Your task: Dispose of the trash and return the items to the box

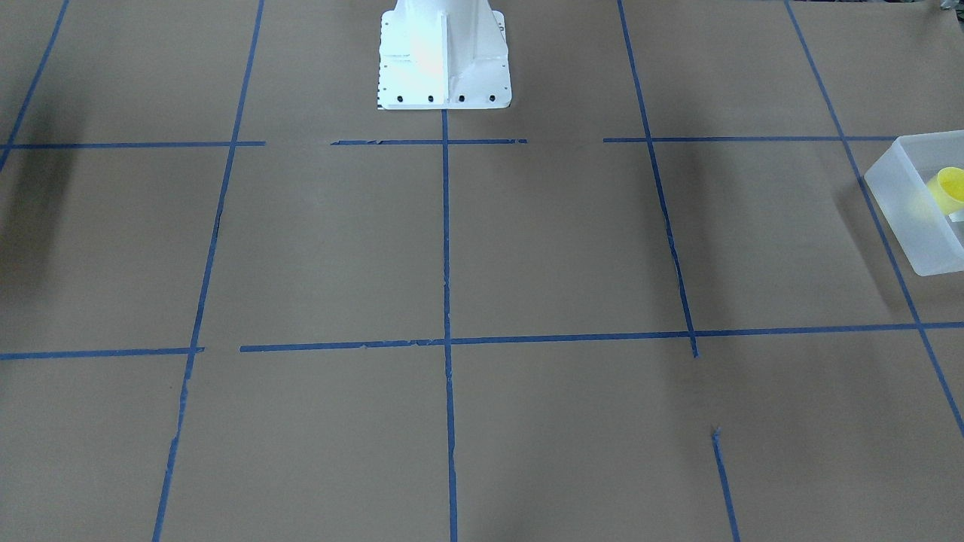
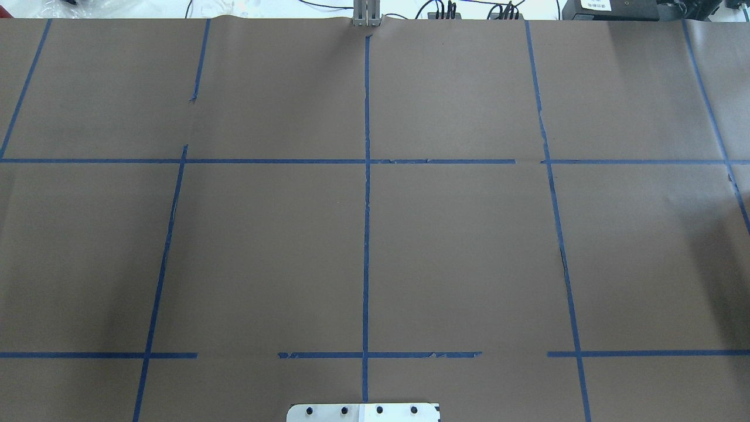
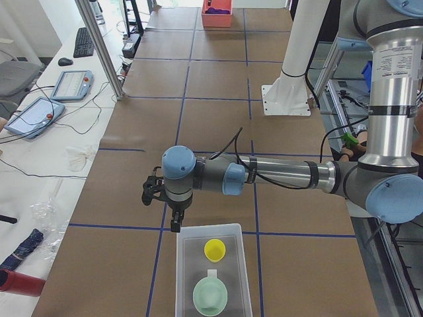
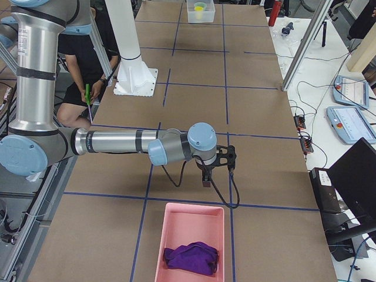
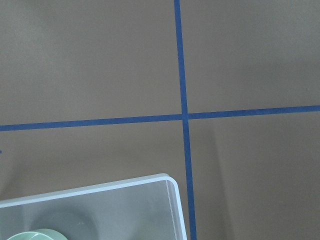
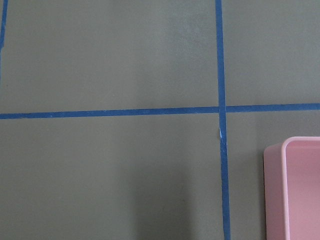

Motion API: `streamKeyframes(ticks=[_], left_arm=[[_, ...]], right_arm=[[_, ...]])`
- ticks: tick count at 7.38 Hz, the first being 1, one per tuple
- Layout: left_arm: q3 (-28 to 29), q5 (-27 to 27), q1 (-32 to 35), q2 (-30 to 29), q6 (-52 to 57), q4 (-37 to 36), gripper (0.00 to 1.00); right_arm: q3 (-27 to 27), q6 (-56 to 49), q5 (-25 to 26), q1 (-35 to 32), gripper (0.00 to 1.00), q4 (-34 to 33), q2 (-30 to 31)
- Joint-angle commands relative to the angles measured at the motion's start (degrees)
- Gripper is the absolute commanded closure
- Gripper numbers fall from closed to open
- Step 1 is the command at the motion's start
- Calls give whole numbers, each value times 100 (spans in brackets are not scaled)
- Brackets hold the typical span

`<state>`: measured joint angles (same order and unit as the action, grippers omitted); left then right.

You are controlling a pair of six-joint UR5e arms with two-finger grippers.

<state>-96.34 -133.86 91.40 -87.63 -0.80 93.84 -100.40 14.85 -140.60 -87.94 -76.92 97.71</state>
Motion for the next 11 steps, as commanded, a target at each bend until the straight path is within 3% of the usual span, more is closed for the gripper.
streamKeyframes(ticks=[1, 11], left_arm=[[1, 0, 0, 0, 1, 2, 0], [-122, 0, -17, -62, -8, 2, 0]], right_arm=[[12, 0, 15, 5, 0, -7, 2], [-23, 0, -11, -4, 0, 11, 37]])
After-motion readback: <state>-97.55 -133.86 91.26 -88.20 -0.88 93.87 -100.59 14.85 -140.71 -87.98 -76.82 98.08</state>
